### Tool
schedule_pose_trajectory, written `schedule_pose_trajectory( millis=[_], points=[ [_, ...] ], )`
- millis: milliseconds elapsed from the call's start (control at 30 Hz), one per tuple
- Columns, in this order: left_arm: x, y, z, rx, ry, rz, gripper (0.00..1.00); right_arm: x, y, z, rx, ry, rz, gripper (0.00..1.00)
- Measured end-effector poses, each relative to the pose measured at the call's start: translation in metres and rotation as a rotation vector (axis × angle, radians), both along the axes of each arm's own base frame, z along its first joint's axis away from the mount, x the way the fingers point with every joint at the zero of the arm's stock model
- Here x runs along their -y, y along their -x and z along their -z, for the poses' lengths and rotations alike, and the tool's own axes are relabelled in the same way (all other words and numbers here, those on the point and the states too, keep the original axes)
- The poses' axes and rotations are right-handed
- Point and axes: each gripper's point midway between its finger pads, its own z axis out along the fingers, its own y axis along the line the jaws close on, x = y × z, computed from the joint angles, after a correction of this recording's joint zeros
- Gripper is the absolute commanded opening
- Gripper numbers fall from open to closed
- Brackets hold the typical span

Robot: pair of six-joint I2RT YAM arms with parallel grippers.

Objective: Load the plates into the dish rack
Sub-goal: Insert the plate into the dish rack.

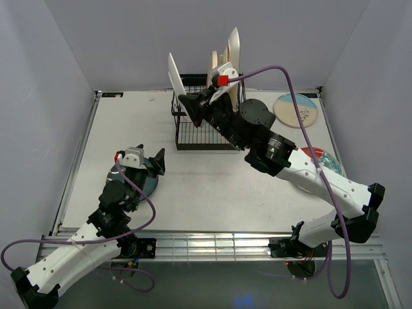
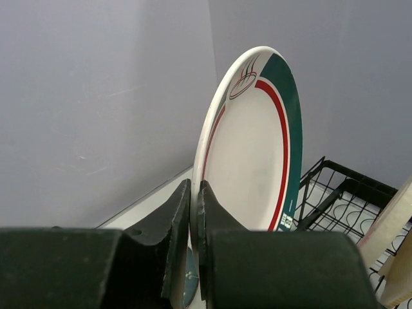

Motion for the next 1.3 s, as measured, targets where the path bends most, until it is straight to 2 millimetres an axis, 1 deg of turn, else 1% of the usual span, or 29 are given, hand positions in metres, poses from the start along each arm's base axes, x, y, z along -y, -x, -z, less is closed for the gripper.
schedule_pose_trajectory(
  millis=[233, 367, 533, 733, 967, 1100, 1300],
  points=[
    [-0.001, 0.001, -0.002, 0.006, 0.002, 0.0, 0.8, 0.0, -0.045, 0.018, -0.047, -0.013, 0.035, 0.08],
    [-0.001, 0.001, -0.002, 0.008, -0.001, 0.002, 0.8, 0.003, -0.064, 0.022, -0.057, -0.042, 0.052, 0.08],
    [-0.001, 0.001, -0.002, 0.009, -0.001, 0.003, 0.8, 0.011, -0.08, 0.02, -0.047, -0.125, 0.075, 0.08],
    [-0.001, 0.002, -0.004, 0.014, 0.003, 0.005, 0.8, 0.021, -0.099, 0.038, -0.062, -0.174, 0.121, 0.08],
    [-0.001, 0.003, -0.004, 0.016, 0.003, 0.009, 0.8, 0.03, -0.115, 0.04, -0.045, -0.235, 0.167, 0.08],
    [-0.001, 0.003, -0.004, 0.017, 0.004, 0.01, 0.81, 0.031, -0.125, 0.043, -0.044, -0.258, 0.185, 0.08],
    [-0.001, 0.003, -0.004, 0.017, 0.004, 0.01, 0.8, 0.032, -0.136, 0.063, -0.062, -0.265, 0.225, 0.08]
  ],
)
